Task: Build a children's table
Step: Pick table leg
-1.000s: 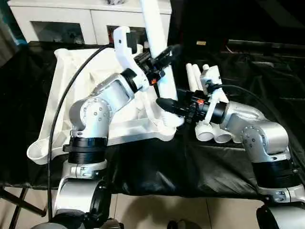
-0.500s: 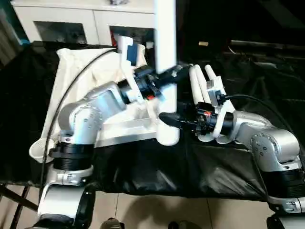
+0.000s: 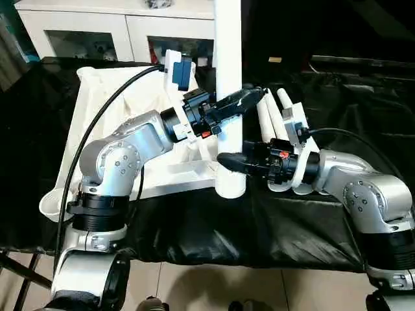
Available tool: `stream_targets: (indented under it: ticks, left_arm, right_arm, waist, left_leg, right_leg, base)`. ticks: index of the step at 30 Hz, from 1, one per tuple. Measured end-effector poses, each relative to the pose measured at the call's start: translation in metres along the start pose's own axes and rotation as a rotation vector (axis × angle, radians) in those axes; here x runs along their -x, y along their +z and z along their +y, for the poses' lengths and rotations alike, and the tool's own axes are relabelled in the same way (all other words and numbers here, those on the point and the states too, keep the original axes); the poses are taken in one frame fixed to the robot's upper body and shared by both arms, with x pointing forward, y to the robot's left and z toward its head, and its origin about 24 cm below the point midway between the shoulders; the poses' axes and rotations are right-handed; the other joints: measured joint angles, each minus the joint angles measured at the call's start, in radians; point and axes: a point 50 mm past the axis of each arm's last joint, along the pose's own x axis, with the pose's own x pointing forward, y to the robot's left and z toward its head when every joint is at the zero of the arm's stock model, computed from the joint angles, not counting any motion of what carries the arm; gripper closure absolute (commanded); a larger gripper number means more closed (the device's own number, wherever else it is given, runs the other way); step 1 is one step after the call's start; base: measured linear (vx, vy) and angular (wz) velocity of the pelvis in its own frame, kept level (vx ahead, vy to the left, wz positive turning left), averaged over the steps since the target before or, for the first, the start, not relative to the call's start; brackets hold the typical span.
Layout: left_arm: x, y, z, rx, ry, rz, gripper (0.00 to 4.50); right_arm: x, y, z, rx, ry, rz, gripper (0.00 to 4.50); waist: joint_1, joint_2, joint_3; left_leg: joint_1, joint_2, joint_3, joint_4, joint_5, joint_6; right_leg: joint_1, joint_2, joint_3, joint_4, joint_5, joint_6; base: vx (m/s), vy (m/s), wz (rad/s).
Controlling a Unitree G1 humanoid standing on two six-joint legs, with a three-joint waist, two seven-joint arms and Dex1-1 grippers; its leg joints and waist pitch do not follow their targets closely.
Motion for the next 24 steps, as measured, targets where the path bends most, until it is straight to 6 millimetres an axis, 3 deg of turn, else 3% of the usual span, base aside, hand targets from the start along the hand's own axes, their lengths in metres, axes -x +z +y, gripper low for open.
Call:
stream_targets:
  ticks: [3, 5, 10, 15, 16, 20, 21, 24]
  left_arm:
    - [0.0000, -0.0001, 0.0002, 0.002, 0.003, -0.003, 2.62]
    - [0.0001, -0.0002, 0.0003, 0.003, 0.004, -0.004, 2.62]
    - [-0.0030, -0.0017, -0.0016, 0.015, -0.009, -0.012, 2.62]
    - [-0.0036, -0.0011, -0.0034, 0.022, -0.024, -0.019, 2.62]
    - [-0.0037, -0.0007, -0.0039, 0.019, -0.026, -0.019, 2.62]
    - [-0.0037, 0.0001, -0.0049, 0.014, -0.029, -0.021, 2.62]
    - [-0.0035, 0.0002, -0.0047, 0.014, -0.028, -0.021, 2.62]
    - [-0.0032, 0.0003, -0.0047, 0.012, -0.028, -0.020, 2.62]
  right_arm:
    - [-0.0005, -0.0001, 0.0000, 0.000, -0.001, 0.000, 2.59]
    - [-0.0010, -0.0003, 0.0001, -0.001, -0.002, -0.001, 1.89]
    - [-0.0074, -0.0041, 0.0026, -0.010, 0.018, 0.014, 1.73]
    - [-0.0099, -0.0059, 0.0036, -0.012, 0.026, 0.024, 1.73]
    - [-0.0099, -0.0060, 0.0036, -0.013, 0.026, 0.024, 2.03]
    - [-0.0100, -0.0062, 0.0033, -0.015, 0.022, 0.025, 2.10]
    - [-0.0101, -0.0063, 0.0033, -0.016, 0.020, 0.024, 2.37]
    - [-0.0101, -0.0063, 0.0031, -0.019, 0.018, 0.023, 2.46]
  waist:
    - [0.000, 0.000, 0.000]
    - [0.000, 0.000, 0.000]
    - [0.000, 0.000, 0.000]
    - [0.000, 0.000, 0.000]
    - [0.000, 0.000, 0.000]
    - [0.000, 0.000, 0.000]
    - [0.000, 0.000, 0.000]
    - [0.000, 0.000, 0.000]
  left_leg:
    - [0.000, 0.000, 0.000, 0.000, 0.000, 0.000]
    - [0.000, 0.000, 0.000, 0.000, 0.000, 0.000]
    - [0.000, 0.000, 0.000, 0.000, 0.000, 0.000]
    - [0.000, 0.000, 0.000, 0.000, 0.000, 0.000]
    - [0.000, 0.000, 0.000, 0.000, 0.000, 0.000]
    - [0.000, 0.000, 0.000, 0.000, 0.000, 0.000]
    - [0.000, 0.000, 0.000, 0.000, 0.000, 0.000]
    - [0.000, 0.000, 0.000, 0.000, 0.000, 0.000]
  right_leg:
    - [0.000, 0.000, 0.000, 0.000, 0.000, 0.000]
    - [0.000, 0.000, 0.000, 0.000, 0.000, 0.000]
    - [0.000, 0.000, 0.000, 0.000, 0.000, 0.000]
    - [0.000, 0.000, 0.000, 0.000, 0.000, 0.000]
    - [0.000, 0.000, 0.000, 0.000, 0.000, 0.000]
    - [0.000, 0.000, 0.000, 0.000, 0.000, 0.000]
    - [0.000, 0.000, 0.000, 0.000, 0.000, 0.001]
    - [0.000, 0.000, 0.000, 0.000, 0.000, 0.001]
  base:
    - [0.000, 0.000, 0.00]
    - [0.000, 0.000, 0.00]
    - [0.000, 0.000, 0.00]
    - [0.000, 0.000, 0.00]
    - [0.000, 0.000, 0.00]
    - [0.000, 0.000, 0.00]
    - [0.000, 0.000, 0.00]
    - [0.000, 0.000, 0.00]
